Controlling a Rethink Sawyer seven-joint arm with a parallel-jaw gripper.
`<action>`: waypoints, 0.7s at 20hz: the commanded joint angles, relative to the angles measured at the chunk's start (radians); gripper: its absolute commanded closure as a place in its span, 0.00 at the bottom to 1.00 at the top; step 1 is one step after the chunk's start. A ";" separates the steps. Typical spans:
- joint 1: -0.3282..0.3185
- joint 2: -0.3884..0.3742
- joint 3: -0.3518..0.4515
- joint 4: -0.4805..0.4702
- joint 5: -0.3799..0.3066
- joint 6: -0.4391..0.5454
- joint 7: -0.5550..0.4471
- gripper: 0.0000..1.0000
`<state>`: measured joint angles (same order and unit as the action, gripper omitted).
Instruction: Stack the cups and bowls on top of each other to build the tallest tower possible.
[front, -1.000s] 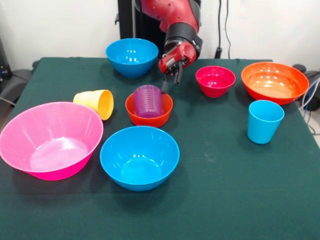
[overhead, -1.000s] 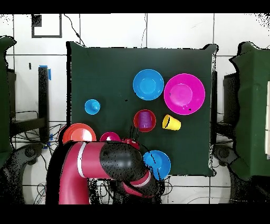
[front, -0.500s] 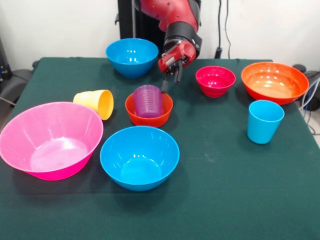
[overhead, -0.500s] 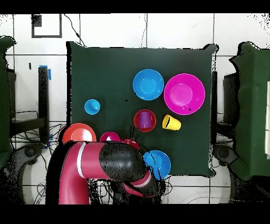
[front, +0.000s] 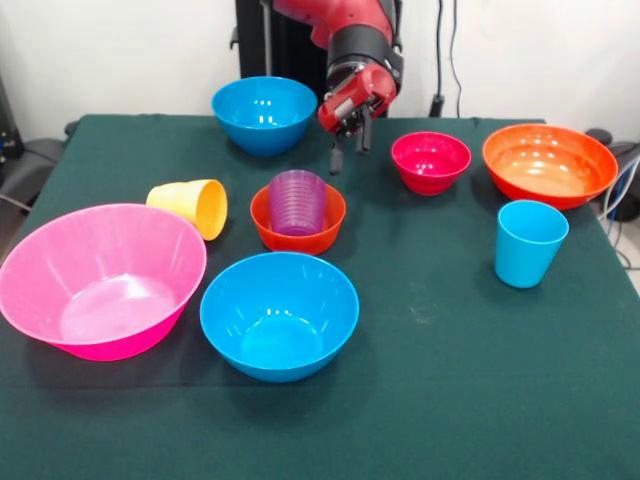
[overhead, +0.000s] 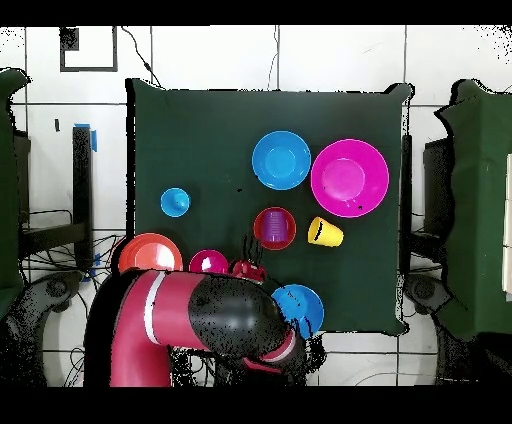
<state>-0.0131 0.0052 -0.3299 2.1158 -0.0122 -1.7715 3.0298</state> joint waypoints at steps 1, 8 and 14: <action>-0.064 -0.041 0.001 -0.049 -0.125 0.199 0.090 0.00; -0.108 -0.019 0.000 -0.073 -0.182 0.194 0.072 0.00; -0.130 0.008 0.004 -0.106 -0.239 0.211 0.064 0.00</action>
<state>-0.1270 -0.0302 -0.3914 2.1165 -0.1819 -1.7418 3.0298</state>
